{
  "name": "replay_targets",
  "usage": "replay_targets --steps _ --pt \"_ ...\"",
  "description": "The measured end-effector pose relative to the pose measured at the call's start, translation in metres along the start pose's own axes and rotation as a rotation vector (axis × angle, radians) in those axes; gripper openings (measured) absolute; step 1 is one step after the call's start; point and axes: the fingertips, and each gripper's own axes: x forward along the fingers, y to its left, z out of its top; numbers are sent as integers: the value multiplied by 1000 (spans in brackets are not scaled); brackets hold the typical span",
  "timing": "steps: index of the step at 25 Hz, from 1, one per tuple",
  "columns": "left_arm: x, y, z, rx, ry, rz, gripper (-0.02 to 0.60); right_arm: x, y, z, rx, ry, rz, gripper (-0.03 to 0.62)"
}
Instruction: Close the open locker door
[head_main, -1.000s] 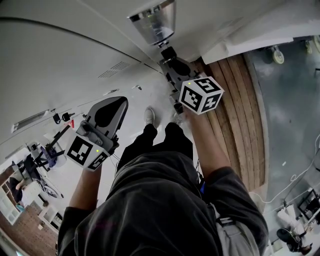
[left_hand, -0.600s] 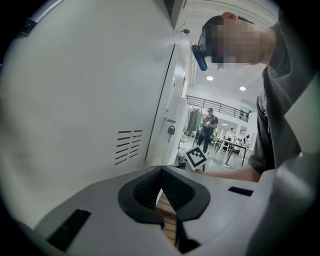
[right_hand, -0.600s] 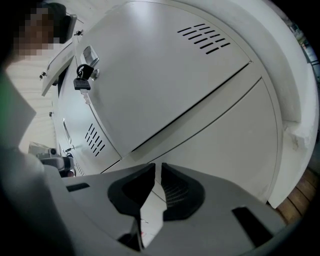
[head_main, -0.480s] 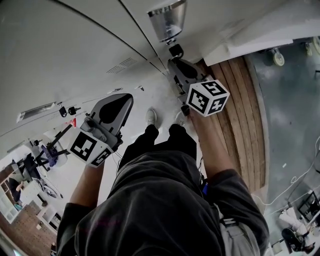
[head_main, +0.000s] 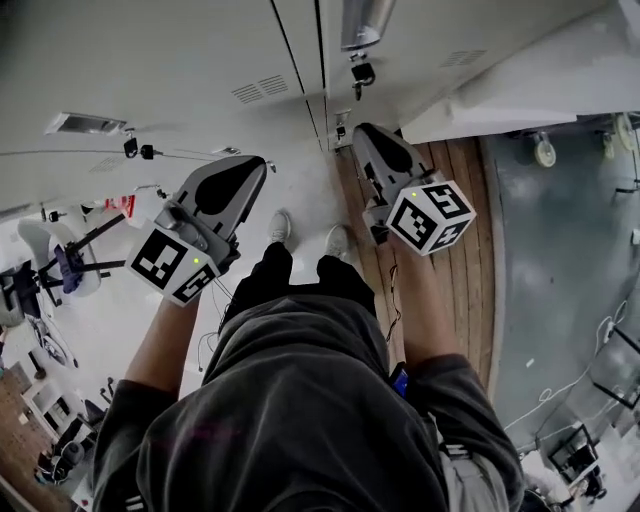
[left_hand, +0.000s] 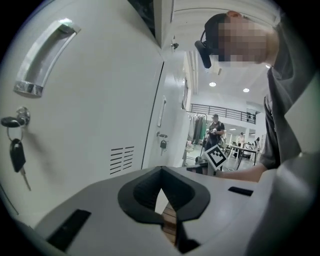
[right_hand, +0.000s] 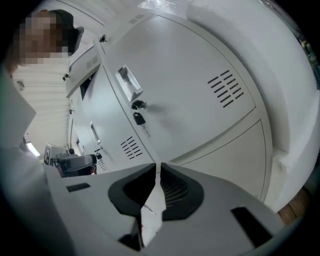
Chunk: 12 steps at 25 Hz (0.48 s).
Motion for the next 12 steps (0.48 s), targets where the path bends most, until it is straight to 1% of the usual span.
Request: replay_targets --steps 3,7,12 --pt "-14 -11 6 -5 -44 49 14 -18 21 7 -46 15 48 41" --pt "-40 -27 10 -21 -89 92 14 -38 54 10 -97 42 102 40" --pt "-80 -38 15 -22 -136 135 14 -53 96 6 -123 59 147 38"
